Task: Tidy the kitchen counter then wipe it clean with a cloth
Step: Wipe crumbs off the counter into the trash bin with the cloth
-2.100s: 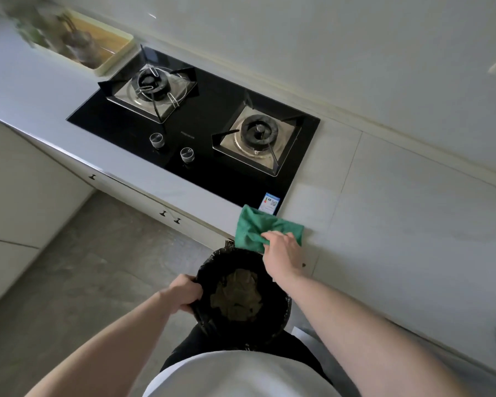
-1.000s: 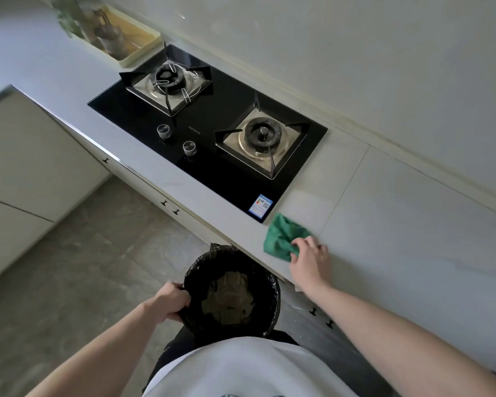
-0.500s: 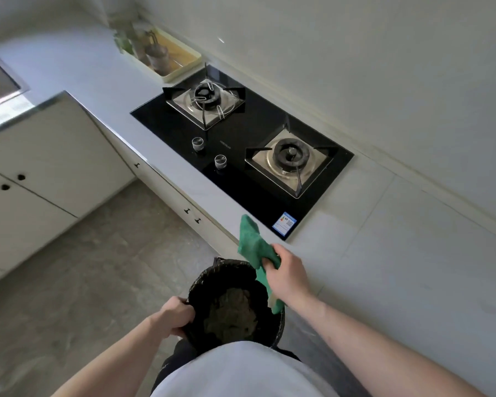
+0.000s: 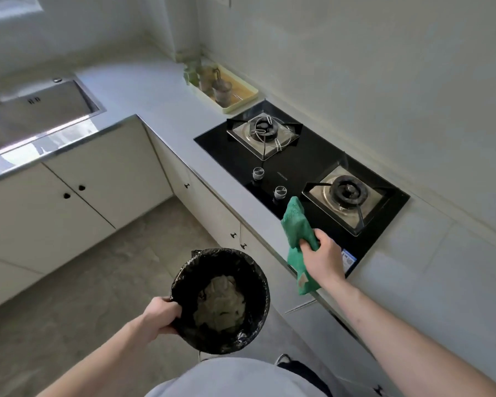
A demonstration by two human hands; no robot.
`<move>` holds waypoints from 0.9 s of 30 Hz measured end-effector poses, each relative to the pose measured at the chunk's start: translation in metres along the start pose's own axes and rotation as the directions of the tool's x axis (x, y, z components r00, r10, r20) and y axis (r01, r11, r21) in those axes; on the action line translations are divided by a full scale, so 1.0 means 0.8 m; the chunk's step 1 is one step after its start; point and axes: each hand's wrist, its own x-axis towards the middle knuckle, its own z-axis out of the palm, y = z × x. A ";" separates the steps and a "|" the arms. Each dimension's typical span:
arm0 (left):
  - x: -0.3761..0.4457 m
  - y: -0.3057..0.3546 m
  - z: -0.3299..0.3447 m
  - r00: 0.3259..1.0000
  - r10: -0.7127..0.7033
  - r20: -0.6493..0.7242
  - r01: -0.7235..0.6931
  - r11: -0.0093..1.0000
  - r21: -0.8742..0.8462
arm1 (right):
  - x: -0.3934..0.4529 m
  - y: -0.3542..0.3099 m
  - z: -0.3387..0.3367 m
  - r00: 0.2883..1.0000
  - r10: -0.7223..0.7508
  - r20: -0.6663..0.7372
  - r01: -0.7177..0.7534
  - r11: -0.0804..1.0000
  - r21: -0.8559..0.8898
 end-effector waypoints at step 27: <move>0.149 0.147 -0.251 0.959 -0.097 -0.267 -0.015 0.922 -0.386 | 0.231 -0.296 0.298 0.922 -0.162 0.352 0.186 0.982 -0.036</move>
